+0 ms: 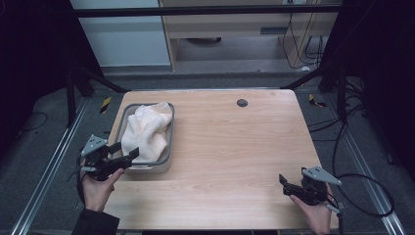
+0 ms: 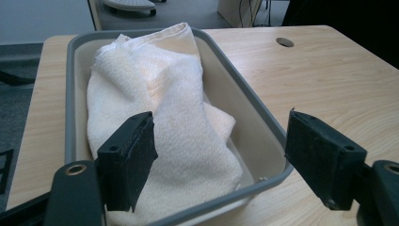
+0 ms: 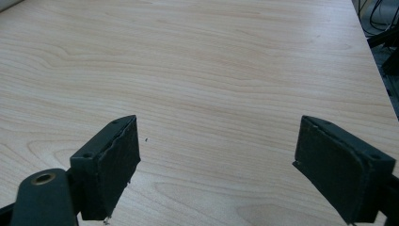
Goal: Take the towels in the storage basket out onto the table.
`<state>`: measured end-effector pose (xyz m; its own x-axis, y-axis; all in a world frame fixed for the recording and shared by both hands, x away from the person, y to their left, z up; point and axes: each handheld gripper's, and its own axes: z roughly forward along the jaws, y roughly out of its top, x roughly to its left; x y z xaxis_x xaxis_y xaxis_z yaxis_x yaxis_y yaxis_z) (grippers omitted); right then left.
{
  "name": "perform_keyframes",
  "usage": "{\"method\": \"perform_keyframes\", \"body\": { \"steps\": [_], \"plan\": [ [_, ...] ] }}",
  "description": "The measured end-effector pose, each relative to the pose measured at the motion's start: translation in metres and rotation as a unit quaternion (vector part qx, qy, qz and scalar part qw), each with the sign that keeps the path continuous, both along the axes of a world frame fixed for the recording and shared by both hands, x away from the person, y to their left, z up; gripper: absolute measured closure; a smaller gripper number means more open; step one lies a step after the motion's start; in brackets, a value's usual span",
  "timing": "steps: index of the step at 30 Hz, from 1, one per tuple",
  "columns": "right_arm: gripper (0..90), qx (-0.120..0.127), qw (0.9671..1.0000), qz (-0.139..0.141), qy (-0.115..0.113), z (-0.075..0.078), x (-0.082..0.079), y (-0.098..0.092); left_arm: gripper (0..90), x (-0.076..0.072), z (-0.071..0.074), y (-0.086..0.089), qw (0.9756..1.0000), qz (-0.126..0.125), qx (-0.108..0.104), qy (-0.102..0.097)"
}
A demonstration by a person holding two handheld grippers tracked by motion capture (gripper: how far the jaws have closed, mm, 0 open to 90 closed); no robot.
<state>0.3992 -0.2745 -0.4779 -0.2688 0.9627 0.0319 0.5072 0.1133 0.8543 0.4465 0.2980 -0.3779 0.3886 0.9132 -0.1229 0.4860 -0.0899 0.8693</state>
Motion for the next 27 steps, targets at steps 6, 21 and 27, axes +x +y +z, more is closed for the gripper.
{"method": "perform_keyframes", "body": {
  "steps": [6, 21, 27],
  "plan": [
    [14.2, -0.003, 1.0, 0.004, -0.002, -0.001, 0.001, 0.0, 24.1, 0.014, 0.001, -0.002, 0.9999, 0.004, 0.011, 0.013],
    [13.7, -0.003, 1.0, 0.008, -0.001, -0.002, 0.002, 0.001, 23.5, 0.051, -0.002, -0.009, 0.9988, 0.006, 0.023, 0.043],
    [13.4, -0.003, 1.0, 0.009, 0.001, -0.003, 0.002, 0.001, 23.2, 0.064, -0.001, -0.012, 0.9979, 0.002, 0.029, 0.057]
  ]
}}
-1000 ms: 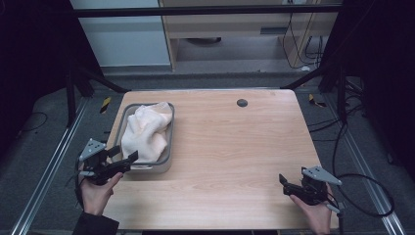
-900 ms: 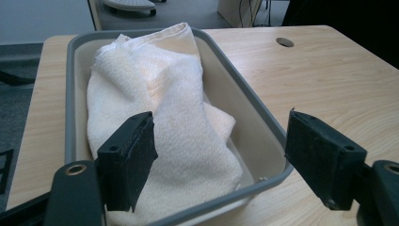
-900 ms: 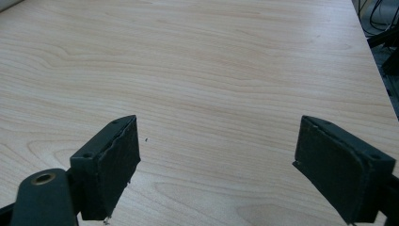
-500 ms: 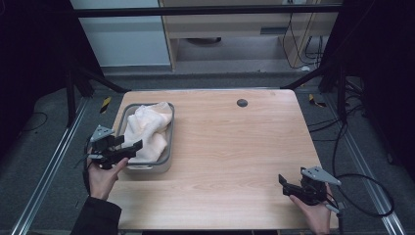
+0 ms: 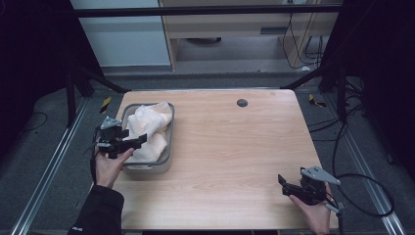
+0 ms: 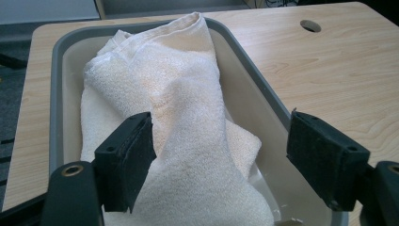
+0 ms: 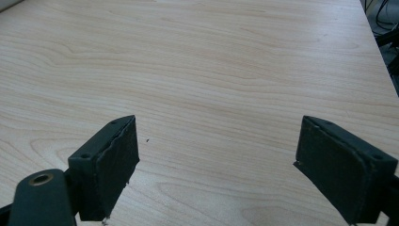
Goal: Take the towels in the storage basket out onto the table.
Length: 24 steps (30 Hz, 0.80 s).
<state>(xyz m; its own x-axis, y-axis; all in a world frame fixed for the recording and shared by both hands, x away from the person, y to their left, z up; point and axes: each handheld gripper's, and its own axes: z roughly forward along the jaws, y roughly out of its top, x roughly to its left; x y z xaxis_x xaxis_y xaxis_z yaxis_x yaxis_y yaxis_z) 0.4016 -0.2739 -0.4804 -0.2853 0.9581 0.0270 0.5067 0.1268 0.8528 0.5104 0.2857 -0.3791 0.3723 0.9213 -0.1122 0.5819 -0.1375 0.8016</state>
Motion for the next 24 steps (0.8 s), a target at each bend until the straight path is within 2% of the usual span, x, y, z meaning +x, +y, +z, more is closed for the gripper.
{"method": "perform_keyframes", "body": {
  "steps": [15, 21, 24],
  "plan": [
    [12.9, 0.005, 0.9999, 0.005, 0.012, -0.002, 0.002, 0.001, 21.7, 0.021, 0.008, -0.002, 0.999, 0.002, 0.032, 0.031],
    [12.9, 0.002, 0.9999, 0.006, 0.015, -0.002, 0.003, 0.001, 21.1, 0.031, 0.003, -0.004, 0.9968, -0.002, 0.057, 0.056],
    [12.8, -0.002, 0.9999, 0.006, 0.014, -0.003, 0.003, 0.0, 21.1, 0.033, 0.002, -0.004, 0.9961, -0.001, 0.062, 0.062]
  ]
}}
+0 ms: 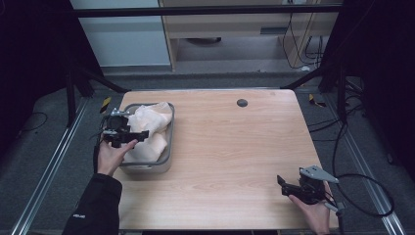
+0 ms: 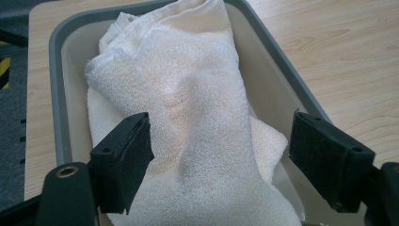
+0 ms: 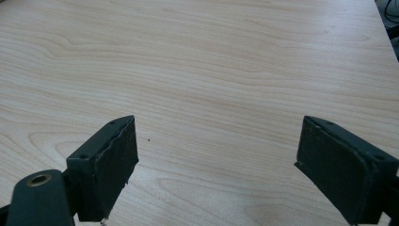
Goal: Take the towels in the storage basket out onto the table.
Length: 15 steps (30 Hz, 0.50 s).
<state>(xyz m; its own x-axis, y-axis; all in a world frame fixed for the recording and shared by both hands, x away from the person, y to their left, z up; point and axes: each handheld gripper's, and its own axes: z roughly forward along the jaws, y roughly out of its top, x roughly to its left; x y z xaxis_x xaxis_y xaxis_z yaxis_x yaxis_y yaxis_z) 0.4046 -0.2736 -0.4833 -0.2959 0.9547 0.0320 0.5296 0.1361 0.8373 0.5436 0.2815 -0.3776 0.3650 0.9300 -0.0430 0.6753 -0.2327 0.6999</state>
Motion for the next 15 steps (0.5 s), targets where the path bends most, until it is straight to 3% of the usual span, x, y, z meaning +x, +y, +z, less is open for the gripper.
{"method": "perform_keyframes", "body": {
  "steps": [15],
  "plan": [
    [11.9, -0.001, 0.9999, 0.004, 0.012, -0.0019, 0.0013, 0.0008, 21.1, 0.0113, -0.0089, -0.0086, 0.9979, -0.016, 0.037, 0.049]
  ]
}}
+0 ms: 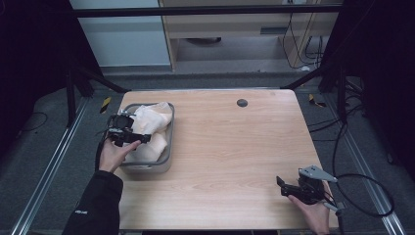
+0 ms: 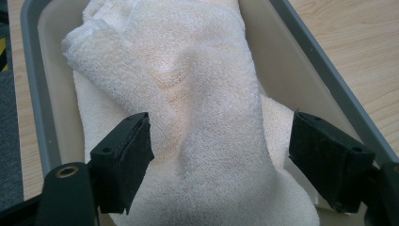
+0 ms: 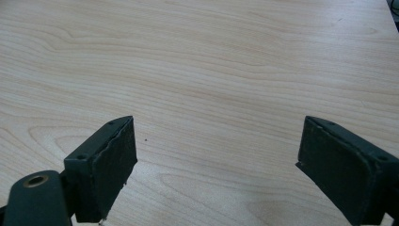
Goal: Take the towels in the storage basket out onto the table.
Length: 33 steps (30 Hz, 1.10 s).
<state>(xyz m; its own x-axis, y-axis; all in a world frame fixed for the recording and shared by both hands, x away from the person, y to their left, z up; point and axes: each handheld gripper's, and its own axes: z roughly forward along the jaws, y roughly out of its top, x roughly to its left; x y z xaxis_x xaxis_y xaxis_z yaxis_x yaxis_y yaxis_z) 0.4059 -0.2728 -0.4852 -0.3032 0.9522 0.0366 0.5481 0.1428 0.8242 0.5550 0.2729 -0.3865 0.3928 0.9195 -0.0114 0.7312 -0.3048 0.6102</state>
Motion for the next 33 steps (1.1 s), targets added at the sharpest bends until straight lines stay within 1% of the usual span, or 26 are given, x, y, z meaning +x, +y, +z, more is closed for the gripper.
{"method": "perform_keyframes", "body": {
  "steps": [1, 2, 4, 6, 7, 8, 10, 11, 12, 15, 16, 20, 24, 26, 27, 28, 29, 30, 33],
  "plan": [
    [11.9, 0.0, 1.0, 0.0, 0.0, 0.0, 0.0, 0.0, 21.1, 0.0, 0.0, 0.0, 1.0, 0.0, 0.0, 0.0],
    [11.8, 0.0, 1.0, 0.001, 0.0, 0.0, 0.0, 0.0, 21.1, 0.001, -0.001, -0.001, 1.0, 0.0, 0.004, 0.001],
    [11.8, 0.0, 1.0, 0.002, 0.002, -0.001, 0.0, 0.0, 21.4, 0.004, -0.003, -0.003, 0.9999, -0.002, 0.009, 0.009],
    [11.8, 0.0, 1.0, 0.003, 0.003, -0.001, 0.0, 0.0, 21.3, 0.004, -0.004, -0.003, 0.9999, -0.003, 0.012, 0.01],
    [11.8, 0.0, 1.0, 0.004, 0.003, -0.001, 0.0, 0.0, 21.3, 0.006, -0.006, -0.004, 0.9998, -0.002, 0.014, 0.015],
    [11.8, 0.0, 1.0, 0.004, 0.003, -0.001, 0.0, 0.0, 21.3, 0.006, -0.006, -0.004, 0.9998, -0.002, 0.014, 0.015],
    [11.7, 0.001, 1.0, 0.004, 0.004, -0.001, 0.0, 0.0, 21.4, 0.007, -0.01, -0.005, 0.9997, -0.002, 0.018, 0.019],
    [11.5, 0.005, 1.0, 0.004, 0.007, 0.0, 0.0, 0.0, 21.8, 0.008, -0.013, -0.005, 0.9994, -0.004, 0.023, 0.025],
    [11.5, 0.005, 1.0, 0.004, 0.007, 0.0, 0.0, 0.0, 22.0, 0.008, -0.013, -0.005, 0.9994, -0.004, 0.023, 0.025],
    [11.2, 0.0, 1.0, 0.005, 0.006, -0.001, 0.001, 0.0, 22.4, 0.01, -0.019, -0.005, 0.9989, -0.003, 0.03, 0.035],
    [11.2, 0.003, 0.9999, 0.004, 0.009, -0.001, 0.0, 0.0, 22.8, 0.01, -0.021, -0.005, 0.9988, -0.003, 0.03, 0.037],
    [11.1, -0.001, 0.9999, 0.007, 0.008, -0.002, 0.001, 0.0, 25.3, 0.012, -0.025, -0.004, 0.9985, -0.003, 0.032, 0.046],
    [10.7, 0.002, 0.9999, 0.008, 0.012, -0.002, 0.001, 0.001, 30.6, 0.013, -0.028, -0.004, 0.9981, 0.005, 0.031, 0.053],
    [10.6, 0.0, 0.9999, 0.007, 0.009, -0.002, 0.001, 0.0, 34.2, 0.014, -0.031, -0.005, 0.9977, 0.006, 0.034, 0.058],
    [10.6, 0.004, 0.9999, 0.007, 0.011, -0.001, 0.001, 0.001, 35.8, 0.015, -0.032, -0.005, 0.9976, 0.007, 0.034, 0.06],
    [10.6, 0.003, 0.9999, 0.007, 0.011, -0.001, 0.001, 0.001, 37.6, 0.015, -0.033, -0.005, 0.9975, 0.007, 0.037, 0.061],
    [10.6, -0.001, 0.9999, 0.008, 0.008, -0.002, 0.002, 0.0, 41.5, 0.015, -0.034, -0.005, 0.9973, 0.008, 0.04, 0.061],
    [10.6, -0.001, 0.9999, 0.008, 0.008, -0.002, 0.002, 0.0, 43.5, 0.015, -0.034, -0.005, 0.9969, 0.01, 0.041, 0.066],
    [10.6, 0.001, 0.9999, 0.007, 0.01, -0.002, 0.001, 0.0, 50.7, 0.015, -0.035, -0.005, 0.9966, 0.013, 0.042, 0.07]
  ]
}}
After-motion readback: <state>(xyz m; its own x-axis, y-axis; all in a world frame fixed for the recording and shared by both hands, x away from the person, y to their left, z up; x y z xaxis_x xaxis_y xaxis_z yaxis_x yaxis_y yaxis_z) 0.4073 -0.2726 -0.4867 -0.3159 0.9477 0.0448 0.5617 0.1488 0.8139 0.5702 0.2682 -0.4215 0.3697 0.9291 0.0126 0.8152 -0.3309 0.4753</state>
